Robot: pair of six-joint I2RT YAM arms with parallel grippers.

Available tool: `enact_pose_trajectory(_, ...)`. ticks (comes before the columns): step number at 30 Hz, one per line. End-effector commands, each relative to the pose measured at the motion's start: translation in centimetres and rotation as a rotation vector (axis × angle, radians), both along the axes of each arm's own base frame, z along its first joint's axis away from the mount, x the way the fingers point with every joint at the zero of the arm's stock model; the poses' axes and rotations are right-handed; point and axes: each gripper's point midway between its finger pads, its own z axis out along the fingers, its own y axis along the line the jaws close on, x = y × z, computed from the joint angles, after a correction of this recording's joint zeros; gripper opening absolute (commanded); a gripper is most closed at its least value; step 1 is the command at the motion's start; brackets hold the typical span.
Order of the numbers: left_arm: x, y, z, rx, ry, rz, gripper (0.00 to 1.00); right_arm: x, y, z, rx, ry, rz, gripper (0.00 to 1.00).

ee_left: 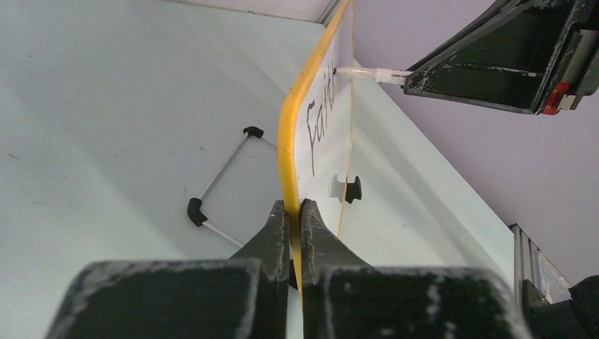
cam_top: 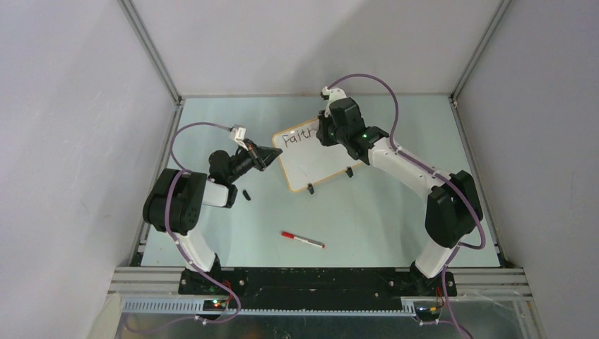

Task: Write a sentence on the whiteboard

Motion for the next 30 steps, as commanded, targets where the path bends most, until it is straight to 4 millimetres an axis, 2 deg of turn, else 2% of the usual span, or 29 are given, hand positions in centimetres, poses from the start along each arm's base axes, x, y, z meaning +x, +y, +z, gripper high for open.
enact_pose_trajectory(1,0.0,-0.2,0.4,0.063,-0.076,-0.007,0.0,0.6,-0.1,0.3,-0.013,-0.004,-0.017,0.0)
enact_pose_trajectory(9,0.1,-0.2,0.4,0.063,-0.077,-0.006,0.0,-0.3,-0.3,-0.6,-0.038,0.011,-0.022,0.0)
enact_pose_trajectory(30,0.1,-0.2,0.3,0.065,-0.074,-0.005,0.0,-1.2,-0.4,-0.5,-0.041,0.021,-0.025,0.0)
